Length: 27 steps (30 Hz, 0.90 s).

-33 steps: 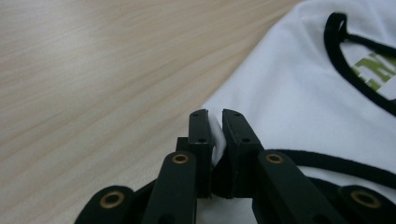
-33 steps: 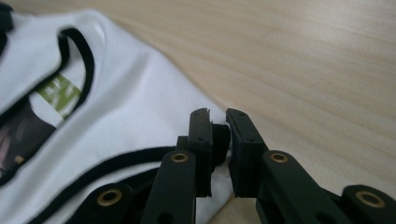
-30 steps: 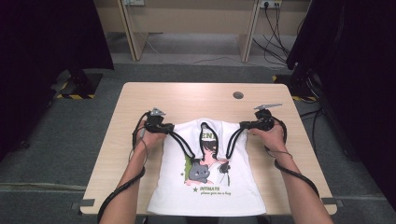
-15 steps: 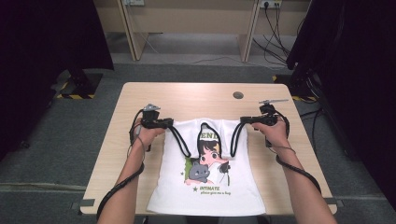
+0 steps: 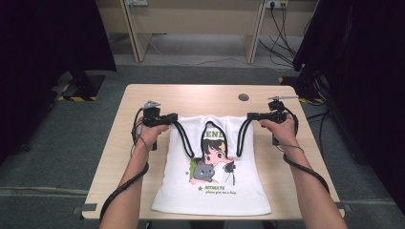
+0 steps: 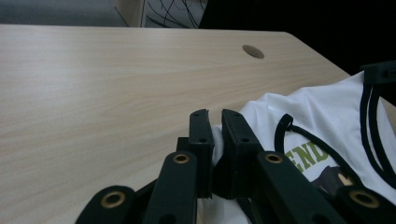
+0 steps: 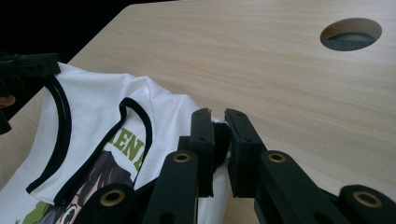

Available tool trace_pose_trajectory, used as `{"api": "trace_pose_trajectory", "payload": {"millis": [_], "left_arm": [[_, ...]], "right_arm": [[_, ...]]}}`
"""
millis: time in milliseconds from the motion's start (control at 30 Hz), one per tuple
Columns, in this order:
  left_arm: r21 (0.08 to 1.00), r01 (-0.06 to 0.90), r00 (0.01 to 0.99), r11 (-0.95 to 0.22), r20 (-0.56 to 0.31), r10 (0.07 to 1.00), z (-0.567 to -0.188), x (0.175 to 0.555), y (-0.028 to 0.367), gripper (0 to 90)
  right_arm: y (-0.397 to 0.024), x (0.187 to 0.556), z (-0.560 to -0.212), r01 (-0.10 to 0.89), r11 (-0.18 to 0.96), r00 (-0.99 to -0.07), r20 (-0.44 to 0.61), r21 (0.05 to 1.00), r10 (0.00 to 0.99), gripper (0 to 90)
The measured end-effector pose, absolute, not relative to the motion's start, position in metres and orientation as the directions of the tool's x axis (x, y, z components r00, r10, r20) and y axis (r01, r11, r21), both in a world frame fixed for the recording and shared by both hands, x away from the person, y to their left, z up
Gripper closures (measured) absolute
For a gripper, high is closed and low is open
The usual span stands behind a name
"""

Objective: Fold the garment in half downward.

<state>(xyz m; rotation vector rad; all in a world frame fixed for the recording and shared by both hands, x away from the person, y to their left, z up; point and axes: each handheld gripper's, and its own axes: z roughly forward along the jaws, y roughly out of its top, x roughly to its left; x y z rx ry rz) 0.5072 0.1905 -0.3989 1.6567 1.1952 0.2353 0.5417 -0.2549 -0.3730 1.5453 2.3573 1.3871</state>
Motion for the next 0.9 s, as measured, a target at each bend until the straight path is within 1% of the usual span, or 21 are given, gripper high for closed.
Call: {"api": "trace_pose_trajectory", "payload": {"millis": [200,333,633,900], "left_arm": [[0.833,0.549,0.474,0.067,-0.376,0.796,-0.385,0.513,0.19,82.3],[0.845,0.531,0.474,0.068,-0.363,0.802,-0.377,0.516,0.189,82.1],[0.866,0.496,0.49,0.065,-0.341,0.802,-0.369,0.521,0.187,82.1],[0.875,0.477,0.479,0.079,-0.334,0.812,-0.358,0.523,0.188,82.1]], "right_arm": [[-0.259,0.547,-0.362,0.726,0.08,-0.505,0.45,0.683,0.737,82.5],[-0.262,0.551,-0.352,0.715,0.063,-0.501,0.446,0.697,0.742,82.5],[-0.257,0.555,-0.339,0.694,0.071,-0.515,0.425,0.716,0.745,82.5],[-0.256,0.559,-0.331,0.684,0.059,-0.513,0.422,0.727,0.747,82.4]]}}
